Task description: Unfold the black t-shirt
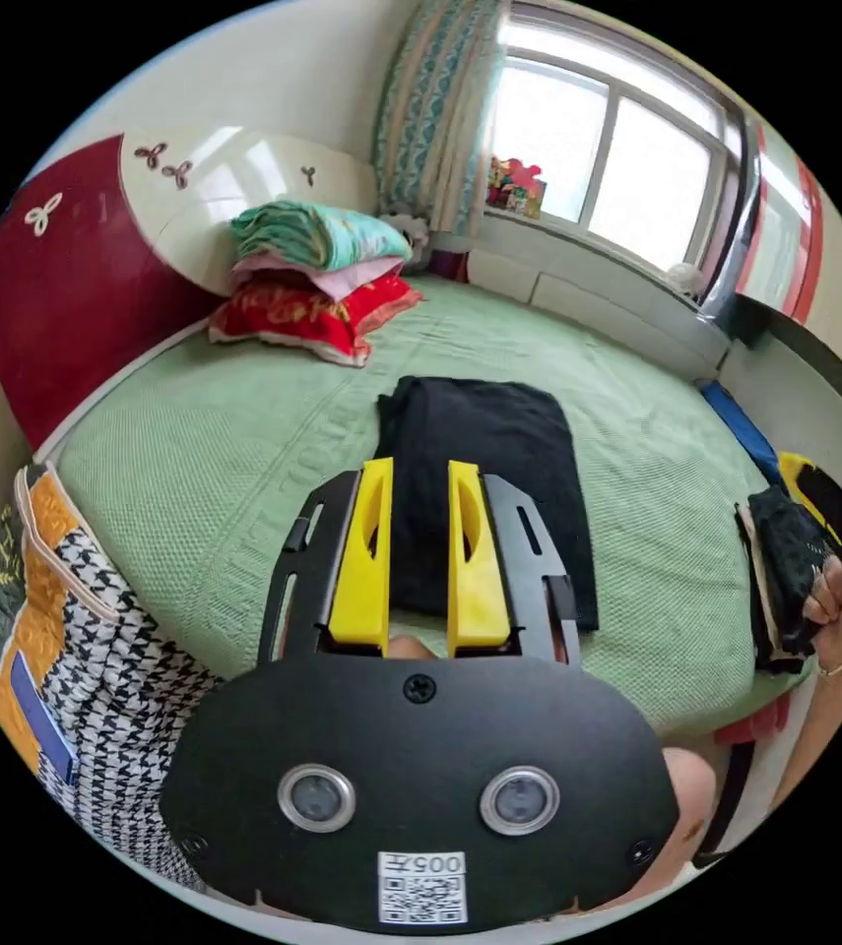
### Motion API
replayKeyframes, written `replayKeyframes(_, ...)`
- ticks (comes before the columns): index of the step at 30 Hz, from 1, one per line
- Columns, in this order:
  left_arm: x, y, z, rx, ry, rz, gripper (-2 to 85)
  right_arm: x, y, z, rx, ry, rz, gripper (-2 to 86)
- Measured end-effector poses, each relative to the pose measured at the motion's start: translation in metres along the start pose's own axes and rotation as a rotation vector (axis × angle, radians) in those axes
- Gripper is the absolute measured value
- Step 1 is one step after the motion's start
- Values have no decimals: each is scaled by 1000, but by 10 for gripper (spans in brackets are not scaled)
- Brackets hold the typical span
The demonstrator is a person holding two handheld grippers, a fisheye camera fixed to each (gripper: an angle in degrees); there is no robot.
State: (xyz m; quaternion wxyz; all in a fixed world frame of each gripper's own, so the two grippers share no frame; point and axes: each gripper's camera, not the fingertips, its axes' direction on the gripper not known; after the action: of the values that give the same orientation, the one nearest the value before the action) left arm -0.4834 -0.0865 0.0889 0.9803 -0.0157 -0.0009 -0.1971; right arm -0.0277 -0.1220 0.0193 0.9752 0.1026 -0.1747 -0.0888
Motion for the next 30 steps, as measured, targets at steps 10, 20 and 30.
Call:
replayKeyframes(10,-72,-26,58,-182,-6,37,112,-147,6,202,-336,-44,-216,82)
replayKeyframes(20,-126,-52,94,-171,86,-32,97,-167,9,258,-349,50,-207,98)
replayKeyframes(30,-147,-75,147,-261,46,-68,117,-198,-1,290,-344,54,-213,67)
